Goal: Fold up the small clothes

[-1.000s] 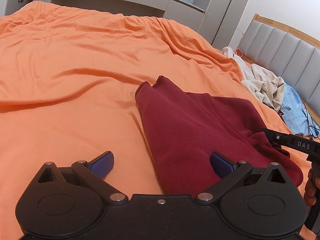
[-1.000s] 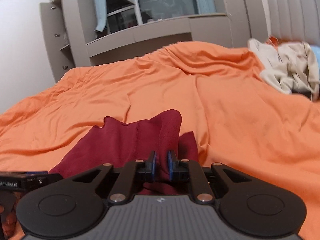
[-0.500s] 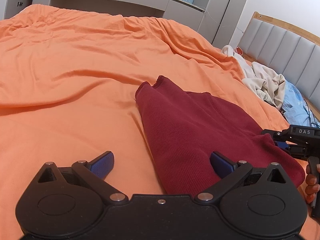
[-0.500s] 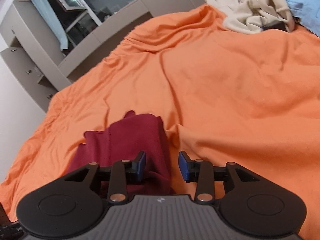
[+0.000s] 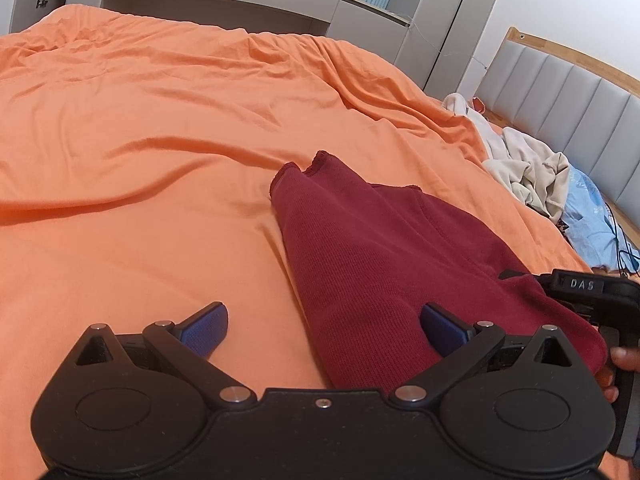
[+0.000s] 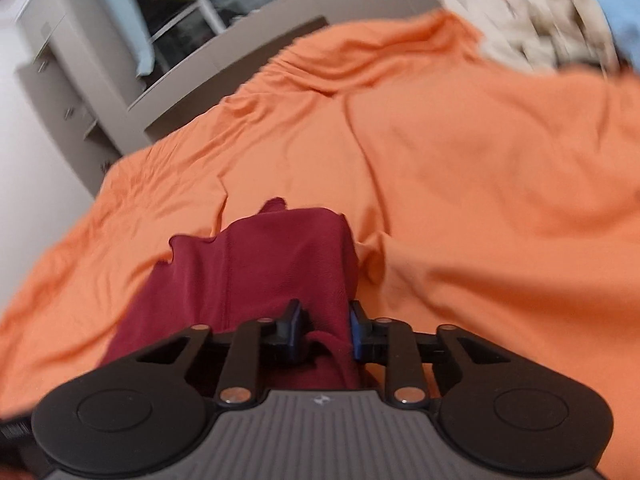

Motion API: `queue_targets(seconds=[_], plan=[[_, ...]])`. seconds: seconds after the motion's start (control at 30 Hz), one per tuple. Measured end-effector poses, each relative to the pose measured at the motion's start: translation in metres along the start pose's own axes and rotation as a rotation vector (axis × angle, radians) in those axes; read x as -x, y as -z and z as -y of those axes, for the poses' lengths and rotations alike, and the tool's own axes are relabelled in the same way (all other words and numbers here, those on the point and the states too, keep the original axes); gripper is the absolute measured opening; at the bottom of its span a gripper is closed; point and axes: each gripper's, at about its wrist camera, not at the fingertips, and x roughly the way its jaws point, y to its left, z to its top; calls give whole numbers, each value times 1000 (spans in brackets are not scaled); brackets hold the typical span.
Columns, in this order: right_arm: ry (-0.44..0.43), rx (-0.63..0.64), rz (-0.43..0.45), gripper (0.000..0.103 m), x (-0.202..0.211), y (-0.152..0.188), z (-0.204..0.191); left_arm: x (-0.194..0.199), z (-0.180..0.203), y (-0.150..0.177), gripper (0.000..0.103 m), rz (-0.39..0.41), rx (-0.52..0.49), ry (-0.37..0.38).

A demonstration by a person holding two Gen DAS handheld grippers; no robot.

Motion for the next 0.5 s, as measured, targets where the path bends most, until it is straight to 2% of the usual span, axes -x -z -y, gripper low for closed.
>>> queue_targets(seconds=[0.27, 0.37, 0.5], plan=[[131, 338, 64, 25, 8, 19, -54, 0, -1, 0, 103, 0, 1, 1], [139, 350, 60, 25, 6, 21, -60, 0, -1, 0, 103, 1, 0, 1], [108, 278, 37, 26, 5, 18, -48, 0, -1, 0, 103, 1, 1, 1]])
